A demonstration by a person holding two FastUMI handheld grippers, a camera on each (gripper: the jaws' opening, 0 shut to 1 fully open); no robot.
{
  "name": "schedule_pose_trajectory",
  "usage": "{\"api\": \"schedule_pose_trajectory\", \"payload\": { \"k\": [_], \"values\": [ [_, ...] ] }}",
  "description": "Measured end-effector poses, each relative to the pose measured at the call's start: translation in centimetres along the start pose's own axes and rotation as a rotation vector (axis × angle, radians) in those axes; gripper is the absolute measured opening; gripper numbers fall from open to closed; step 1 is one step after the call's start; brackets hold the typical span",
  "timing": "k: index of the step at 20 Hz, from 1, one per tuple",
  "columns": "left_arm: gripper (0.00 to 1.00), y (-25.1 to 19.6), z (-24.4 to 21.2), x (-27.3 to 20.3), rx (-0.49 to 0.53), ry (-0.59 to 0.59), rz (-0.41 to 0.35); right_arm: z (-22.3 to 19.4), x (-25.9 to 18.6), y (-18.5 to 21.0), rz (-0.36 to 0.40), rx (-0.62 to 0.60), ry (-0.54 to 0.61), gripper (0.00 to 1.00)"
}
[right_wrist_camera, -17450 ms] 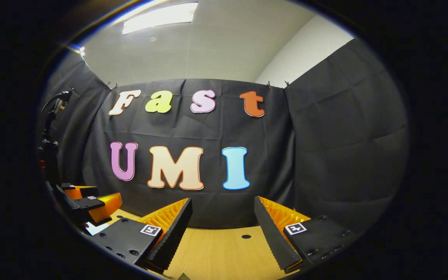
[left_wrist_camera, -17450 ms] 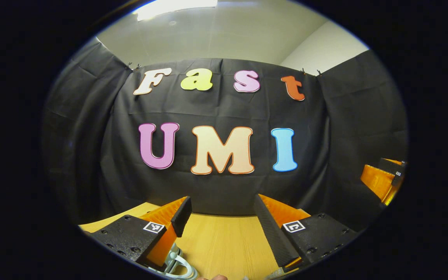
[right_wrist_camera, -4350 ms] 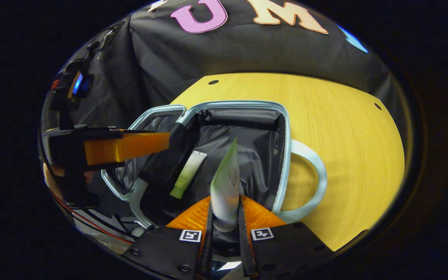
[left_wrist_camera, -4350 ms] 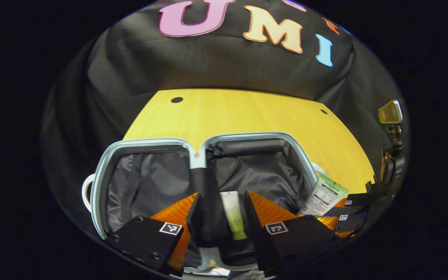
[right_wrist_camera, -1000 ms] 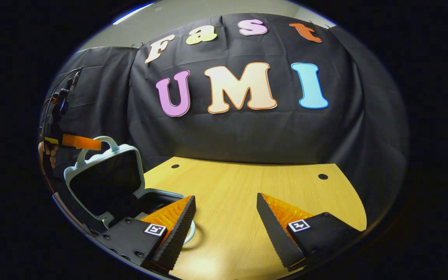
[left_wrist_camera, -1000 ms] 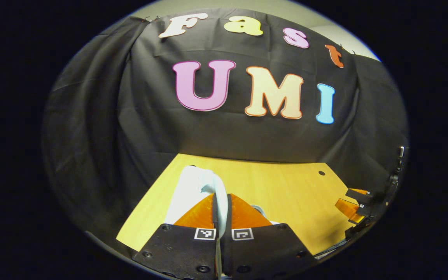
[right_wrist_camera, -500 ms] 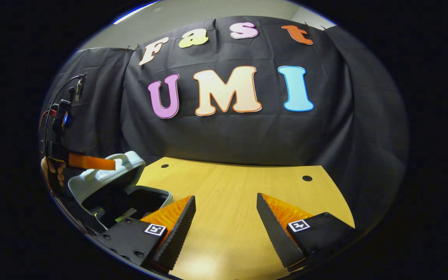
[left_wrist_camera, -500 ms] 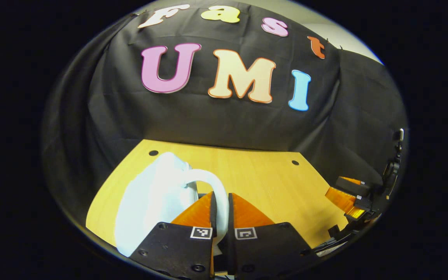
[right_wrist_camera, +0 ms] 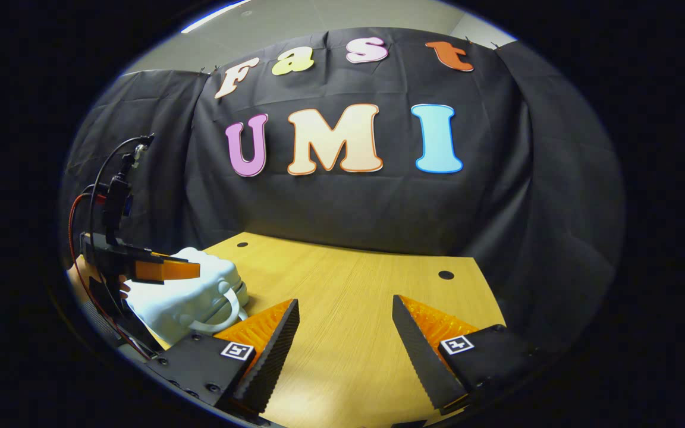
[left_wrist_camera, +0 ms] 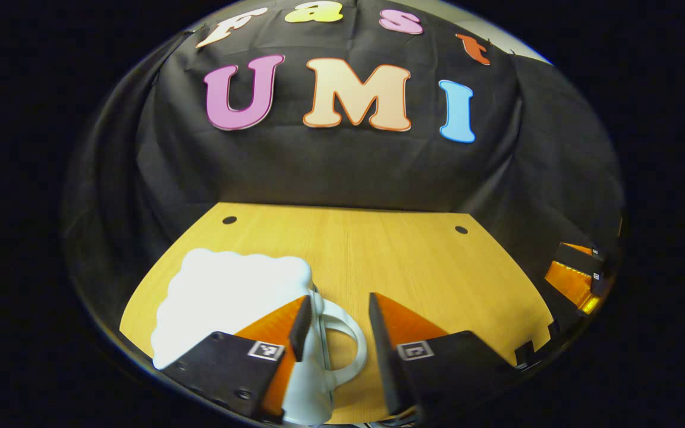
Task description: First open the suitcase, pack the skin care products into it, and then close the suitcase.
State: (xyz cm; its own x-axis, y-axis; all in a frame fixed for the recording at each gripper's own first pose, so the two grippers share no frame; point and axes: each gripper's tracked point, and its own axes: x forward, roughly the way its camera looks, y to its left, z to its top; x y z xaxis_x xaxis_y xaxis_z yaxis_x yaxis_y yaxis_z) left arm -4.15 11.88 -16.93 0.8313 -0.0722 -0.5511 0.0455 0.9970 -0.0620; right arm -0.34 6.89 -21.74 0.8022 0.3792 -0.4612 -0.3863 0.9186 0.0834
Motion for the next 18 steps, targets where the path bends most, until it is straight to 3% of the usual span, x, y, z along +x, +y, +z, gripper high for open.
{"api": "schedule_pose_trajectory", "payload": {
  "k": [1,3,4,7,8,11,14,18],
  "values": [
    [0.75,-0.4,1.6,-0.3,0.013,-0.048,0.011,1.5,-0.4,-0.1,-0.008,0.010,-0.036,0.98],
    [0.97,-0.4,4.7,-1.3,0.030,-0.145,0.055,5.1,-1.0,0.0,-0.042,0.024,-0.126,0.98],
    [1.00,-0.7,6.5,-1.9,0.036,-0.202,0.072,7.0,-1.4,0.0,-0.065,0.030,-0.175,0.98],
    [0.98,-1.2,11.1,-4.4,0.045,-0.342,0.084,13.0,-3.0,0.9,-0.124,0.038,-0.338,0.97],
    [0.98,-1.7,12.3,-5.2,0.046,-0.372,0.072,14.4,-3.4,1.5,-0.129,0.031,-0.367,0.93],
    [0.96,-2.6,15.2,-6.3,0.049,-0.421,0.016,18.5,-5.3,3.1,-0.150,0.028,-0.459,0.97],
    [0.97,-2.1,17.0,-6.9,0.093,-0.455,0.024,20.5,-6.5,4.1,-0.169,0.032,-0.527,0.94],
    [0.96,-2.5,17.1,-7.2,0.132,-0.470,0.005,21.2,-7.9,4.8,-0.198,-0.002,-0.551,0.97]
  ]
}}
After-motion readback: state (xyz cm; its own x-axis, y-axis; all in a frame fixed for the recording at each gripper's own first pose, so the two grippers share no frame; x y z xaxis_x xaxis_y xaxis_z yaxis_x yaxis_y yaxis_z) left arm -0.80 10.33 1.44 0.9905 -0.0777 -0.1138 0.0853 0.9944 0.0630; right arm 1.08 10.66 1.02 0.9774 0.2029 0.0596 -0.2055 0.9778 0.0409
